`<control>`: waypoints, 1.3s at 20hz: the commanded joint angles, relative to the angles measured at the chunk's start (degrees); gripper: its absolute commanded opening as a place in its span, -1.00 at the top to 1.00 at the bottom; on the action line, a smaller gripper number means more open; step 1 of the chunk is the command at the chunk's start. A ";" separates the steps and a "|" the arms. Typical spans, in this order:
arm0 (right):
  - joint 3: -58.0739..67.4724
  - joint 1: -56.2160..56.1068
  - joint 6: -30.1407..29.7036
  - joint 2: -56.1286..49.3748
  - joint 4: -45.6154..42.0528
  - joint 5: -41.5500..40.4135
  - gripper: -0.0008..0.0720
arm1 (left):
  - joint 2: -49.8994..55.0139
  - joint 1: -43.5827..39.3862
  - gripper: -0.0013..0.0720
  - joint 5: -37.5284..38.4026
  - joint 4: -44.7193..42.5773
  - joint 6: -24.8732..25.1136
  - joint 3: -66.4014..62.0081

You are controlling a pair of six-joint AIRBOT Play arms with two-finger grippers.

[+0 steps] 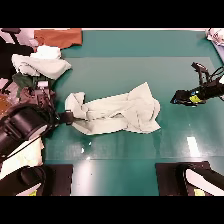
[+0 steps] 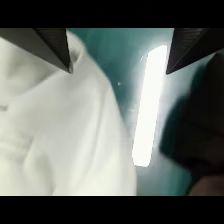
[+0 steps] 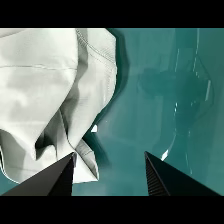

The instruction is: Fold the shirts.

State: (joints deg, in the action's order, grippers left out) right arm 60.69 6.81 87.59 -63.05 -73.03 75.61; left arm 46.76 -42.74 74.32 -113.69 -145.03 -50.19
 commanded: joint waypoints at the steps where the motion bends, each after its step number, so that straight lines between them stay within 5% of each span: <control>1: 0.00 0.00 0.02 -0.07 0.07 -0.09 -0.40 | -0.11 0.04 -1.00 -0.57 -2.14 1.05 -3.02; 4: -0.02 0.00 0.02 -0.07 0.07 0.79 -0.40 | 0.39 0.04 -1.00 5.57 -4.46 -0.50 -2.89; 6: -0.02 -0.17 0.02 -0.07 0.04 0.85 -0.40 | 0.50 0.04 -0.95 0.96 -2.32 4.37 -2.89; 7: 0.00 -0.59 0.02 -0.07 0.04 0.79 -0.40 | 0.74 0.04 -0.69 -3.10 1.18 7.32 -2.91; 8: 0.00 -1.27 0.02 -0.07 0.04 0.35 -0.40 | 1.73 0.04 -0.65 -6.97 4.66 9.16 -2.93; 14: 0.00 -6.23 1.46 -0.07 -0.04 -1.64 -0.40 | 20.61 0.04 -0.66 -7.63 7.48 16.98 -9.35; 17: 0.00 -6.19 1.51 -0.07 -0.48 -0.37 -0.40 | 27.69 0.07 -0.66 -5.81 0.68 18.27 -13.62; 20: 0.00 -5.14 1.49 -0.07 -0.52 -0.11 -0.40 | 31.47 0.04 -0.67 -0.68 -2.01 24.85 -14.51; 26: 0.00 -3.04 1.40 -0.07 -0.55 0.94 -0.40 | 34.56 0.04 -0.72 -4.96 1.55 23.54 -14.56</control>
State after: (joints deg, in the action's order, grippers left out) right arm 60.69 3.25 89.08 -63.11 -73.58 75.77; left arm 79.61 -42.65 71.50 -113.01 -121.45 -64.51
